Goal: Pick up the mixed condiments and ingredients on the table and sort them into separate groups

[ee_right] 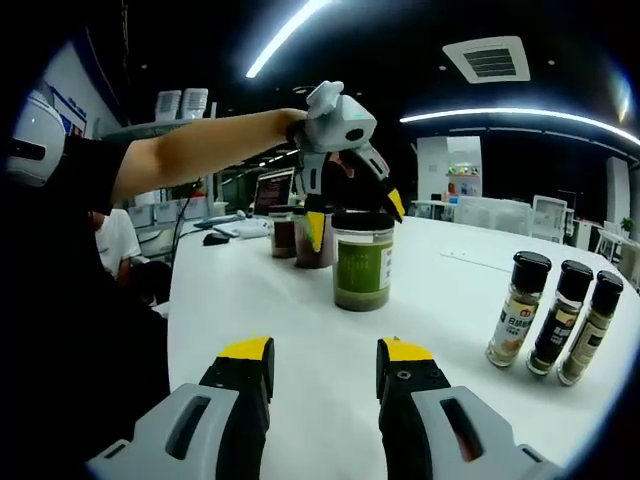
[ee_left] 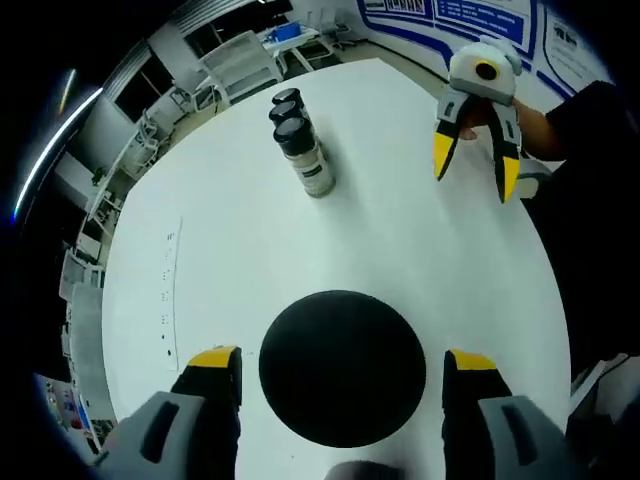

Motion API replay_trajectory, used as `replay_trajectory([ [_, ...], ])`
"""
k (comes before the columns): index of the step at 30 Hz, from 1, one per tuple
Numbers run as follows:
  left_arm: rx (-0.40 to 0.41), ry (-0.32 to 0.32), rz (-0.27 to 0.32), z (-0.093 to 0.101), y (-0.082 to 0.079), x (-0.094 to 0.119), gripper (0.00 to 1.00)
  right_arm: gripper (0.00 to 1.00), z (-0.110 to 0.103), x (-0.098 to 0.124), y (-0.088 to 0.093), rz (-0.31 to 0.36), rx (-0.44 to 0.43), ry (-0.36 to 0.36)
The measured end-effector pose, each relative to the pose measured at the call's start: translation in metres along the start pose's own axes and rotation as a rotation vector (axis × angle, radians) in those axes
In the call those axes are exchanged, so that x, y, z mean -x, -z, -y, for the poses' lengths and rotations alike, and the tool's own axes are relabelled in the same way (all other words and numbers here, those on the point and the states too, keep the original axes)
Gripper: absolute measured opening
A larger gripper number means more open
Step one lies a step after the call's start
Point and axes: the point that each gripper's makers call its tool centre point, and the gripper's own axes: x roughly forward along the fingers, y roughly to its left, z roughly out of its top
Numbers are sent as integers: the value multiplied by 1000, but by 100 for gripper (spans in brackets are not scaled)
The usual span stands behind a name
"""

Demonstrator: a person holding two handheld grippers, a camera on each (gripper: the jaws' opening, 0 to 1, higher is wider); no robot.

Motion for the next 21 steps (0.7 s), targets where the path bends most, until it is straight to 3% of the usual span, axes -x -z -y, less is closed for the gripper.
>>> replay_trajectory([
  [5,32,-6,14,9,-8,-1,81,42,9,3,5,-6,-8,18],
  [9,16,-2,-17,21,-9,-8,78,42,10,6,4,7,-19,25],
  [13,-9,21,2,38,-24,-6,72,42,9,6,8,-4,-17,23],
  [21,-28,16,-48,49,-21,-17,71,42,6,6,6,1,-12,19],
])
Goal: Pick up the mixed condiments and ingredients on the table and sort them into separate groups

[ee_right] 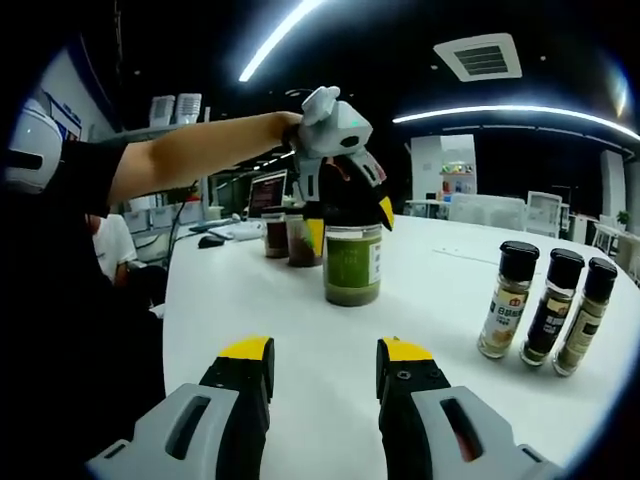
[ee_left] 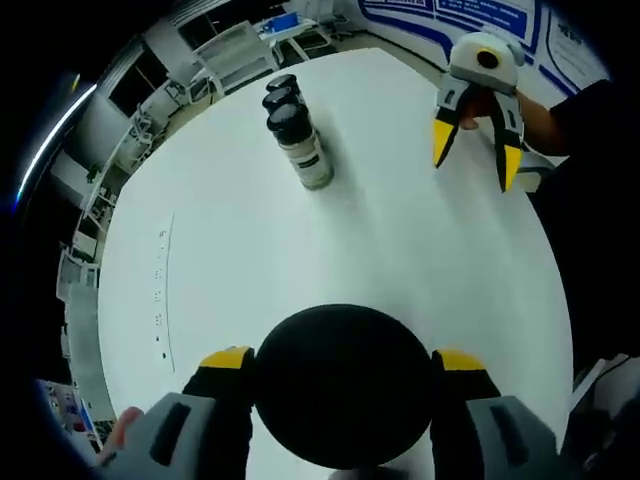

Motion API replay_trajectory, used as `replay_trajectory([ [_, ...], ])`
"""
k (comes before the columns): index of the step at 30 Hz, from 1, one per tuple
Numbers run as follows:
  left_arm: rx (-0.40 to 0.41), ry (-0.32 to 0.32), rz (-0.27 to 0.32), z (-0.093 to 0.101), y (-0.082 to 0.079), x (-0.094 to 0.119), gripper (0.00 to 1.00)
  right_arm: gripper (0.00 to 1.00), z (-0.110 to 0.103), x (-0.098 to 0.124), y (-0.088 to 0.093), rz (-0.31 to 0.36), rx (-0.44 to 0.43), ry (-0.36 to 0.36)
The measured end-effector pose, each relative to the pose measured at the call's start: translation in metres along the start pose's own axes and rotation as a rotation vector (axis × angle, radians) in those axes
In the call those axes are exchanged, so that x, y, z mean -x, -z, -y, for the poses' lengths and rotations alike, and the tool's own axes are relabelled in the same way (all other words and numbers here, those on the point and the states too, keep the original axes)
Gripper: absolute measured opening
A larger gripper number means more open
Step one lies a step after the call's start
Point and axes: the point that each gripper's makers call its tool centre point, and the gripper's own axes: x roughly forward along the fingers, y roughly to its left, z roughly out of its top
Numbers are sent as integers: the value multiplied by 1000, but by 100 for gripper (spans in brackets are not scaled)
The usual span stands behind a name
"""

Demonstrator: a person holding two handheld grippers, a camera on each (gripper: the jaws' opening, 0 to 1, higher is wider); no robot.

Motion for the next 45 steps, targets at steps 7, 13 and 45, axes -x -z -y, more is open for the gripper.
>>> replay_trajectory([
  [7,1,5,15,-1,-1,2,71,42,1,-1,1,-4,-6,3],
  [13,-5,1,-10,-2,0,0,71,42,0,-1,3,-9,-4,1],
  [45,80,-73,-40,-68,59,17,66,41,7,-2,3,-28,11,34],
])
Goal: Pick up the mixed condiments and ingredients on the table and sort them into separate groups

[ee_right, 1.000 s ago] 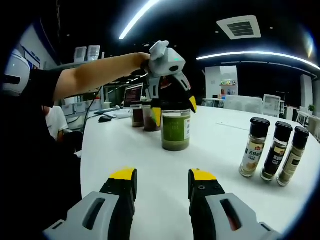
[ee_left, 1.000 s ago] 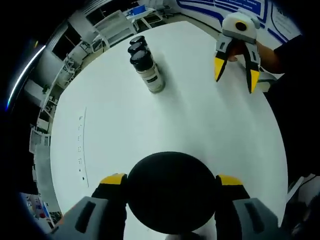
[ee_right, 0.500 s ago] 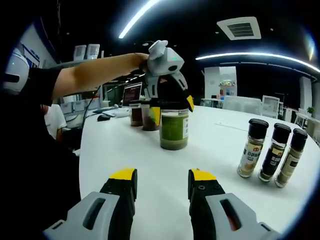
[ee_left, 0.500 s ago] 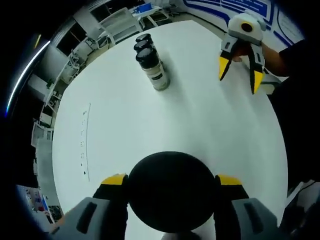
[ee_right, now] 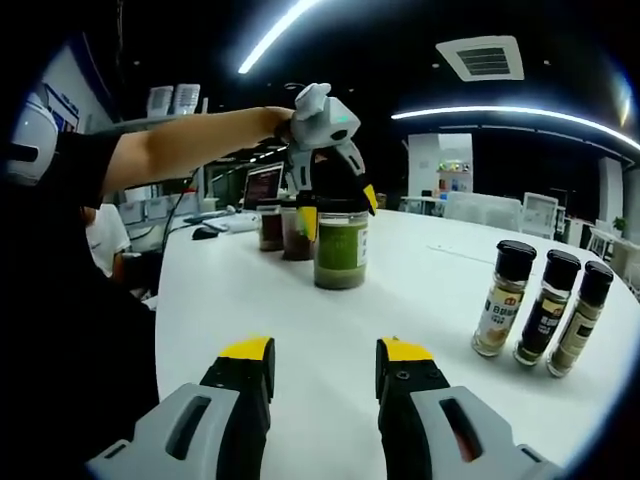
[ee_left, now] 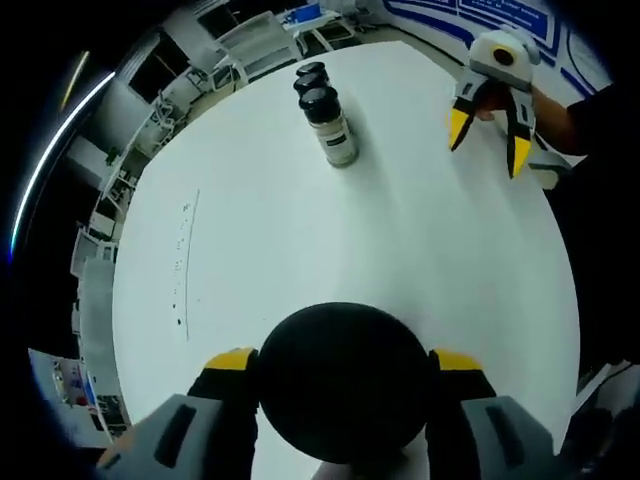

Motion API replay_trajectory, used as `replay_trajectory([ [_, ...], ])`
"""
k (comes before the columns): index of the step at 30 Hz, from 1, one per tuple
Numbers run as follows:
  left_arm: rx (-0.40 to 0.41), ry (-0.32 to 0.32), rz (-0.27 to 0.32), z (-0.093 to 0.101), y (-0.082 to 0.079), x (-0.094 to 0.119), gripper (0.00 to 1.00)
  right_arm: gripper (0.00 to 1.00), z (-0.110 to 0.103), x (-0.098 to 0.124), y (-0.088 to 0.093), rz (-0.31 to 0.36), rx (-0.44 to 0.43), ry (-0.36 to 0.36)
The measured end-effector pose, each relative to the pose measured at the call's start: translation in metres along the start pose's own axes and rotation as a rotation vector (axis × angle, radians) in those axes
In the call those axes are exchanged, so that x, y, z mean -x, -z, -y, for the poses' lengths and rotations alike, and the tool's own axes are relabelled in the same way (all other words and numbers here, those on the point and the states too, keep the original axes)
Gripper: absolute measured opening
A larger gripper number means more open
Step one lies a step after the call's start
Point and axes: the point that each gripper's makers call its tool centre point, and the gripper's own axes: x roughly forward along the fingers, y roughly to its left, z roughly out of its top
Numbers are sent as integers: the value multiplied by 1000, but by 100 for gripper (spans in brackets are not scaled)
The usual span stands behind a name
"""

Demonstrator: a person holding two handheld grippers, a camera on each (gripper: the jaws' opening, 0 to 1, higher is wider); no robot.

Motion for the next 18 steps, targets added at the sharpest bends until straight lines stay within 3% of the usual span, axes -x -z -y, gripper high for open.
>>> replay_trajectory([
  [4,26,-6,-12,-13,11,4,66,41,-2,0,-3,7,1,-3],
  [5,29,-9,-10,4,4,7,66,41,-3,0,-3,5,5,-6],
  [7,45,-20,-11,3,6,8,66,41,-2,0,-2,5,11,-2],
  [9,53,-18,-9,-15,14,6,66,41,-1,0,-2,2,9,1],
  [11,69,-15,-9,-20,18,4,66,41,-1,-1,-2,4,6,2],
  [15,64,-23,-34,-10,27,10,65,41,-3,-2,-4,3,12,-8],
  [16,71,-31,-31,-23,31,10,65,41,-4,-2,-4,3,12,-9],
  [18,59,-28,-43,-28,37,10,65,41,-4,-3,-4,0,13,-10],
])
